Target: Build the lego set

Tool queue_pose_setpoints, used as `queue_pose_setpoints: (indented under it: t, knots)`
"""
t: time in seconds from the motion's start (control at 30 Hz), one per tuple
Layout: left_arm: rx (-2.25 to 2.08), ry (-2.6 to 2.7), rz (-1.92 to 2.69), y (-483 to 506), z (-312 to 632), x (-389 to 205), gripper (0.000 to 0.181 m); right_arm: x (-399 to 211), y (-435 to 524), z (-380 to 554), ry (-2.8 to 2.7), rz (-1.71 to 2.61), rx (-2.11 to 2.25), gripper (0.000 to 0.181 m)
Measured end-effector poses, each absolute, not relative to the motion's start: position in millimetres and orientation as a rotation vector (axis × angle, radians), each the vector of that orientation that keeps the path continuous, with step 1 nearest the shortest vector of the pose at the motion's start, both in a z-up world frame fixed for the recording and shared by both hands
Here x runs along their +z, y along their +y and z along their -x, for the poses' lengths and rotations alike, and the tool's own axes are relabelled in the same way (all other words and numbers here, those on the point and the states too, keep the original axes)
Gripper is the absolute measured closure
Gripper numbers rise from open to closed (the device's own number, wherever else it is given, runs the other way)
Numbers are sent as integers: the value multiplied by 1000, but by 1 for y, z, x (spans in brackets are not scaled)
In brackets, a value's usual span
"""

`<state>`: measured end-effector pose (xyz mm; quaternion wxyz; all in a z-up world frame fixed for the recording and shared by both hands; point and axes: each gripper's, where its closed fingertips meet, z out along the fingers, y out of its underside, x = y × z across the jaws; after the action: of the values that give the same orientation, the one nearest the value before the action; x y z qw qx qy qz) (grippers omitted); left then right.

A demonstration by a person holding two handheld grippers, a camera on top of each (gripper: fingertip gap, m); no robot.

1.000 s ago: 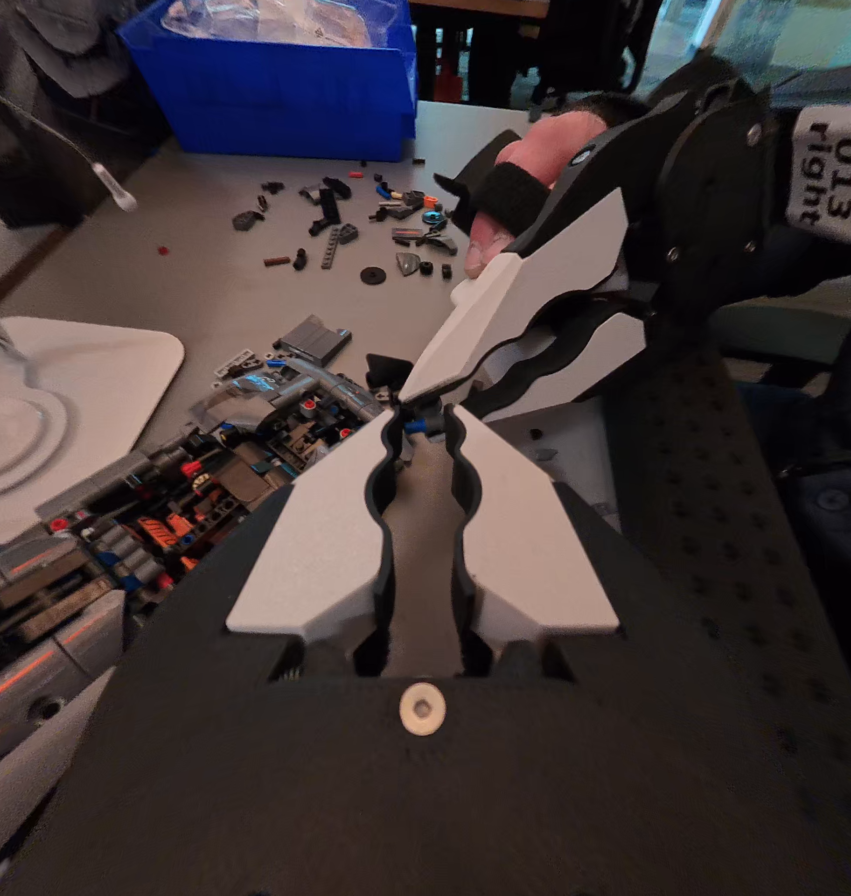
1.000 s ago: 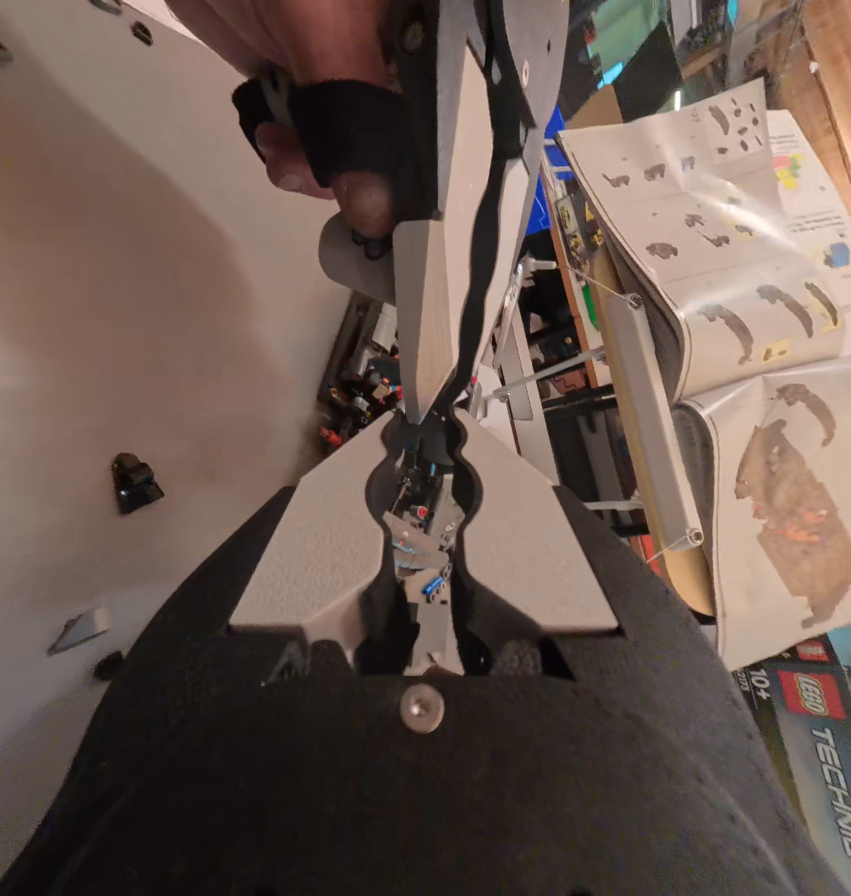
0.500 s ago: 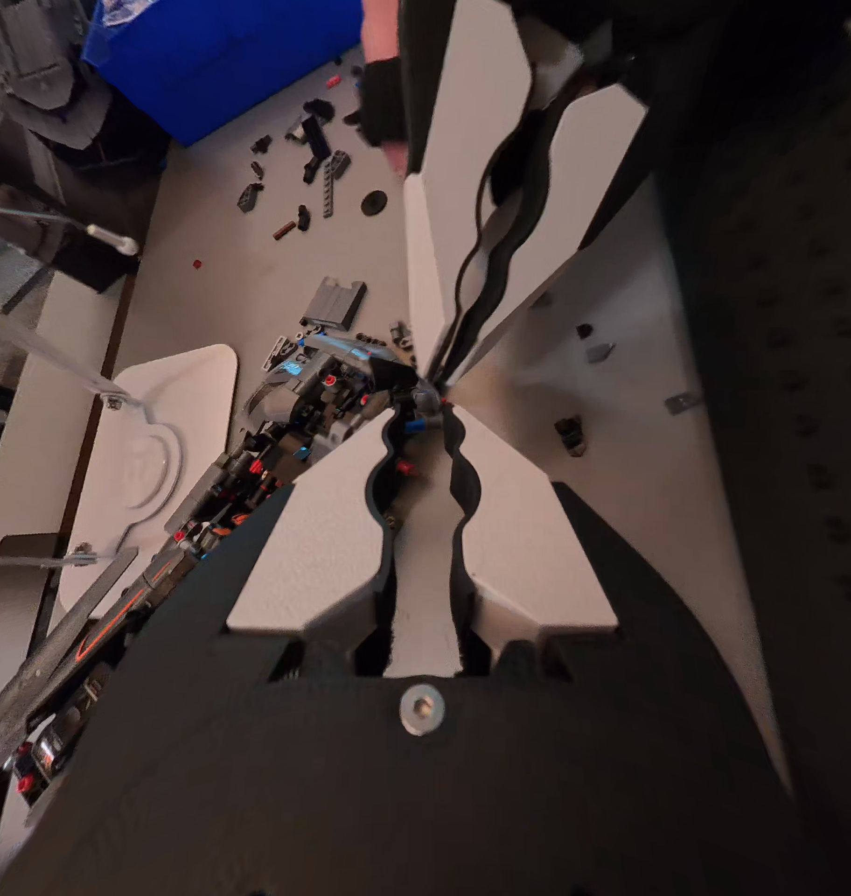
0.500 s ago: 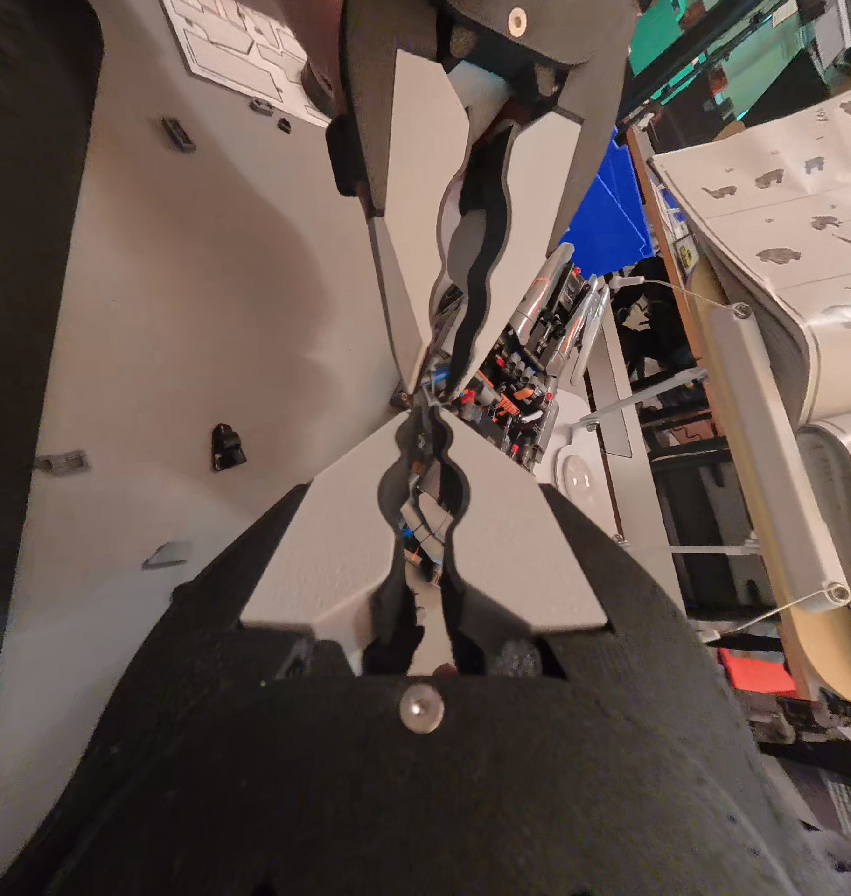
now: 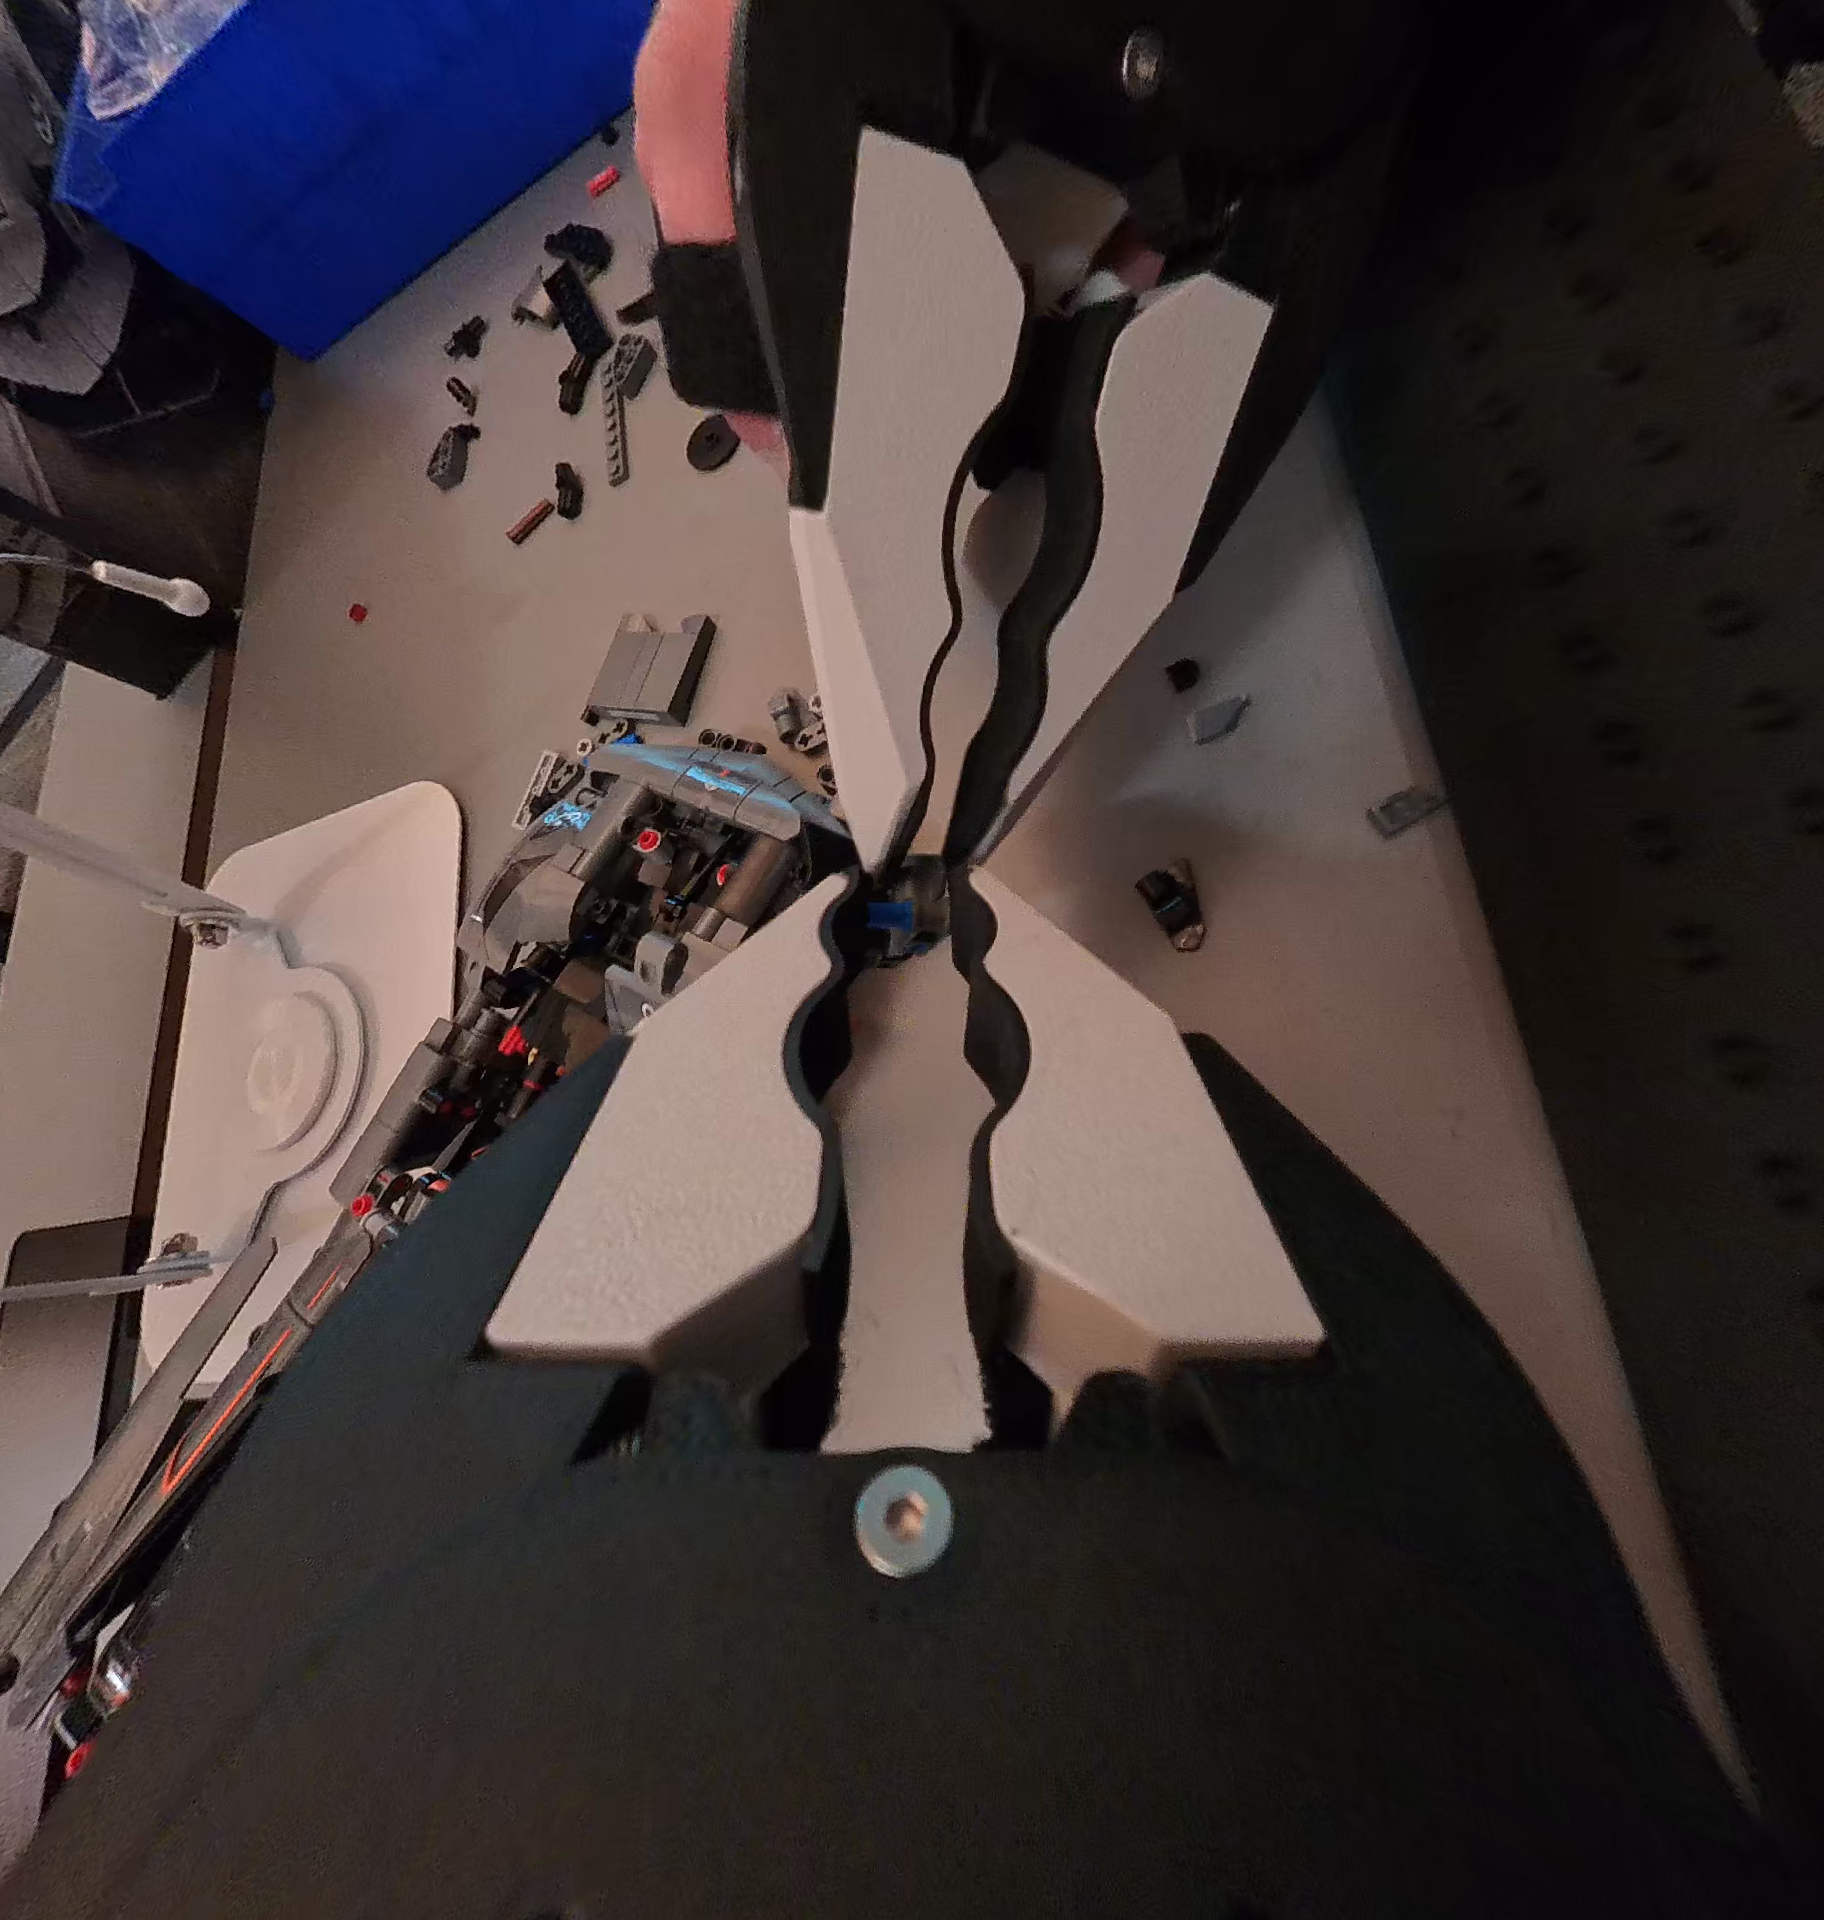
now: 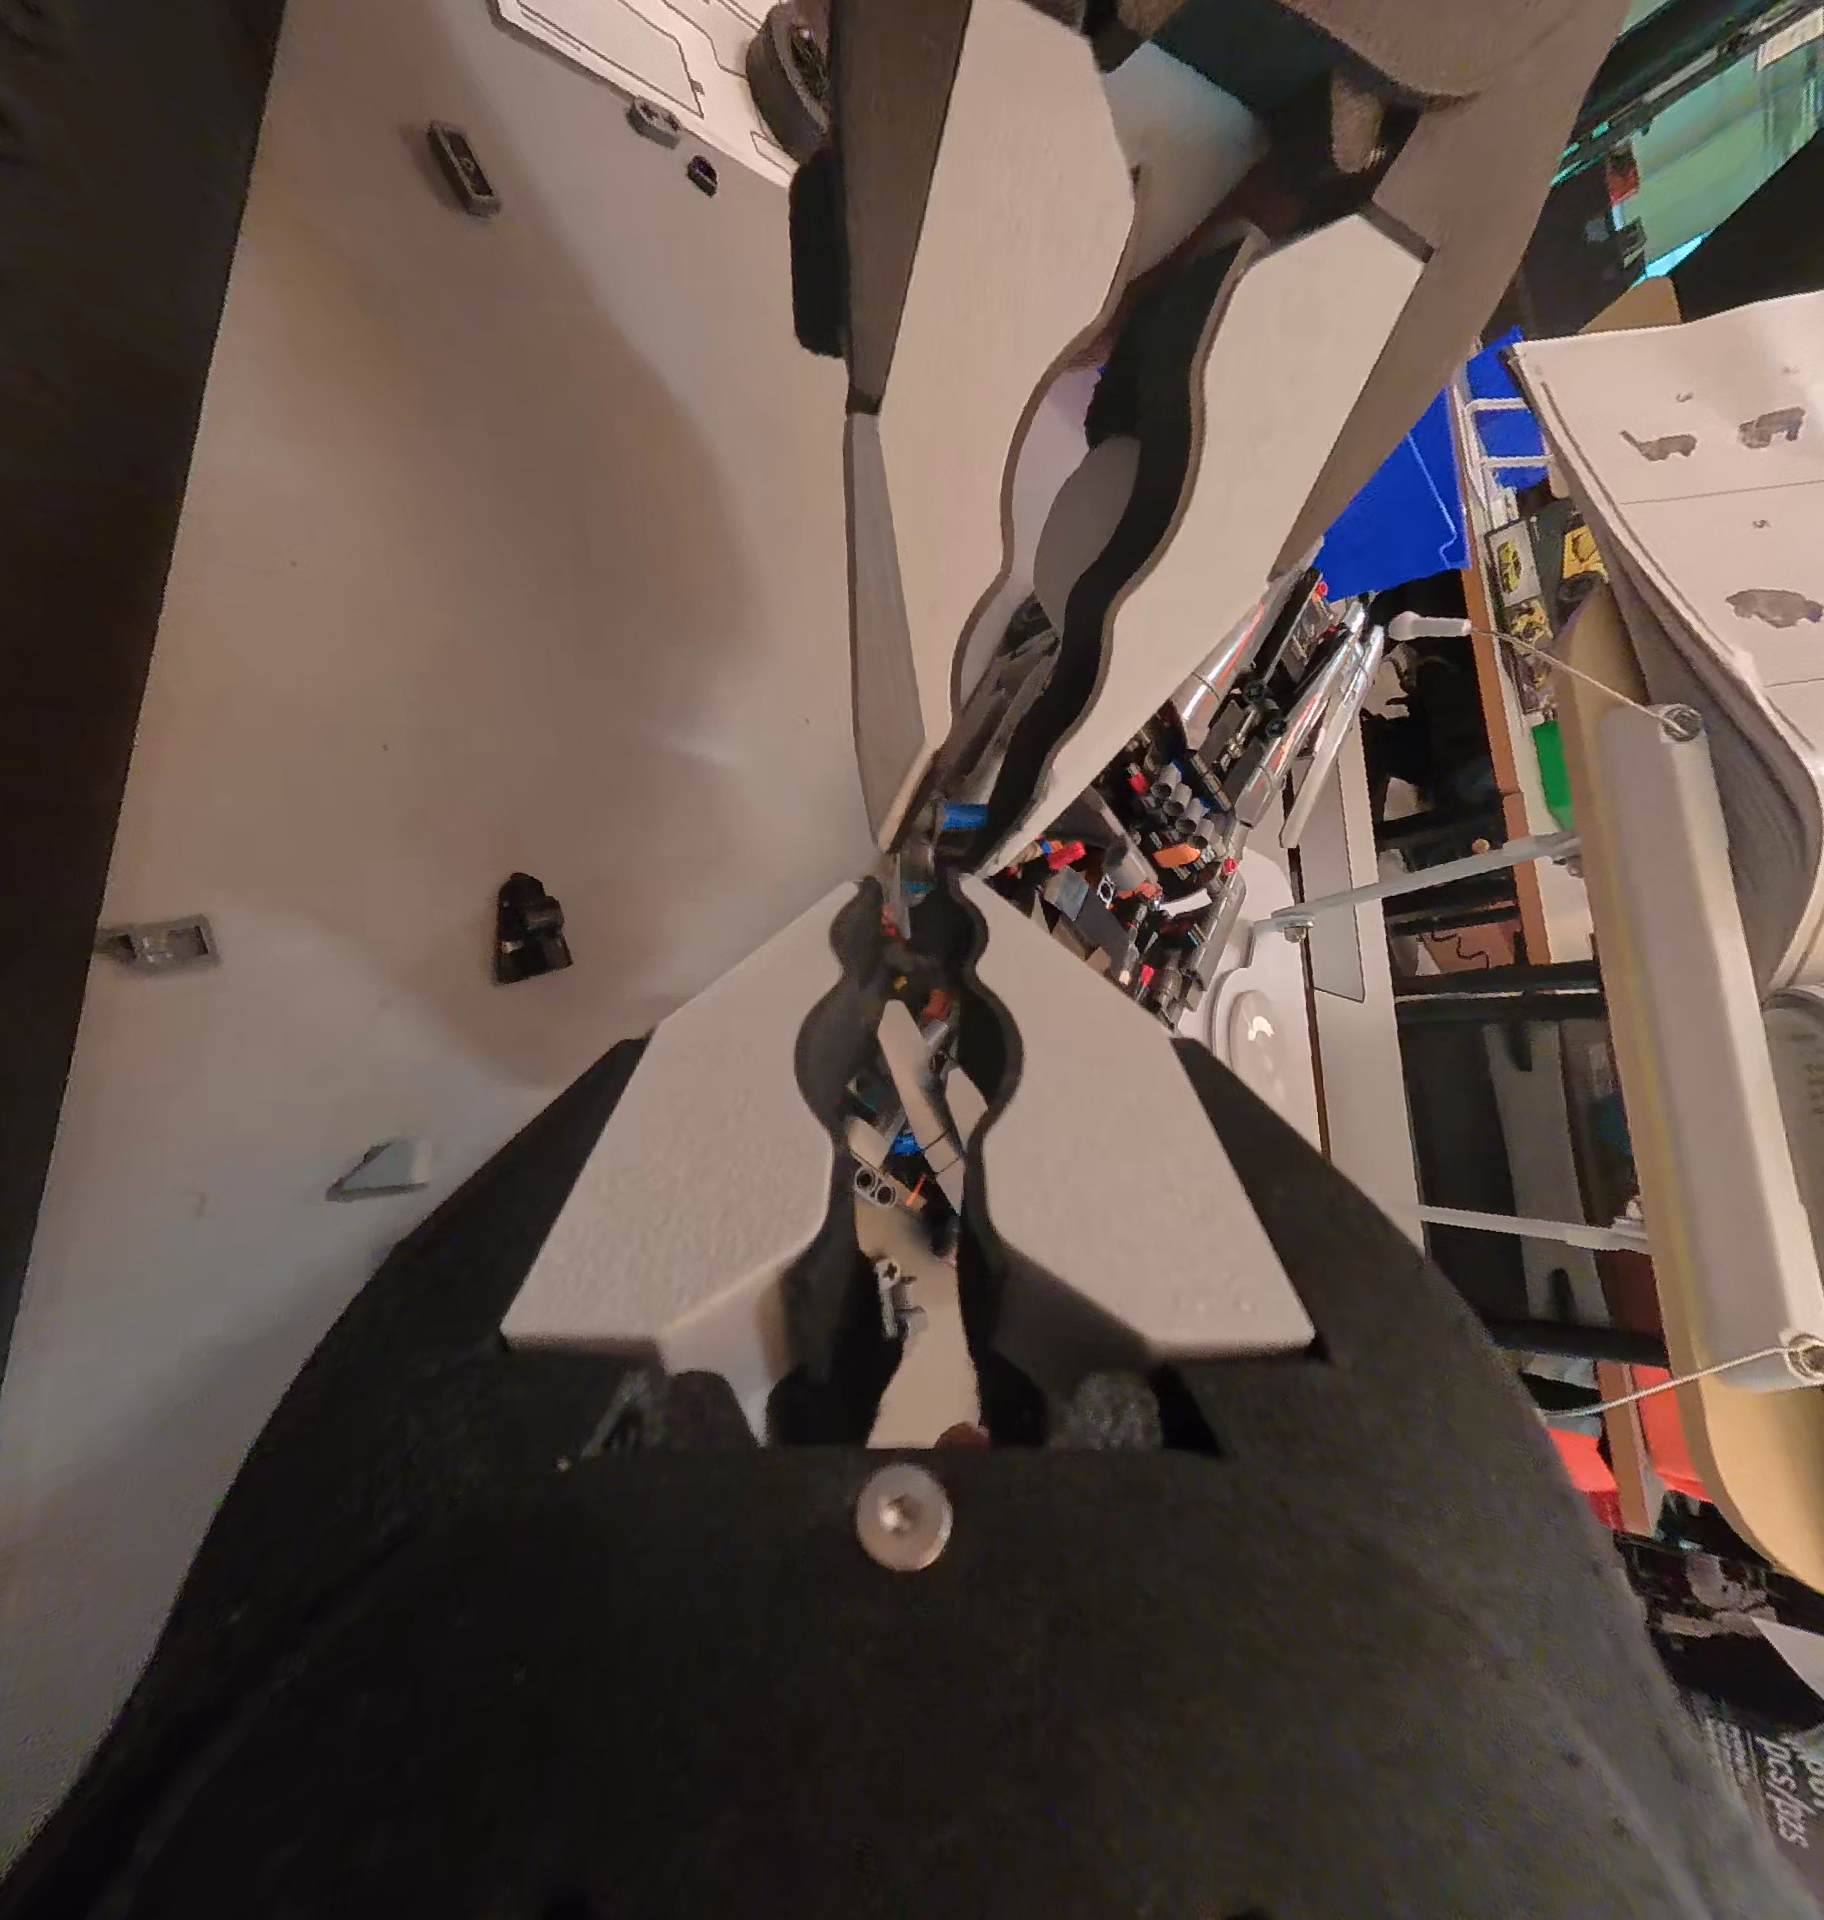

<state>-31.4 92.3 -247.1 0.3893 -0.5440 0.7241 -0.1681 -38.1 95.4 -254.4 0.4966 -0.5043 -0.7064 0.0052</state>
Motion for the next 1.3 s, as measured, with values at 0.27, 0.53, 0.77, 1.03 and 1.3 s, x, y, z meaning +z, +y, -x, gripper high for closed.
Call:
queue_pose_setpoints:
  t: [0.27,0.53,0.77,1.03,1.3]
  knots:
    - [-488,1834,1372,87,29,-245,168,-254,94,39,-1710,1200,-21,177]
    - [-476,1809,1343,90,31,-240,167,-249,96,39,-1662,1237,26,177]
    - [-462,1714,1340,105,44,-220,143,-243,107,38,-1557,1429,249,177]
    - [-505,1695,1480,139,49,-236,117,-246,124,45,-1485,1605,369,177]
    - [-562,1745,1532,144,41,-249,145,-252,130,44,-1449,1687,384,177]
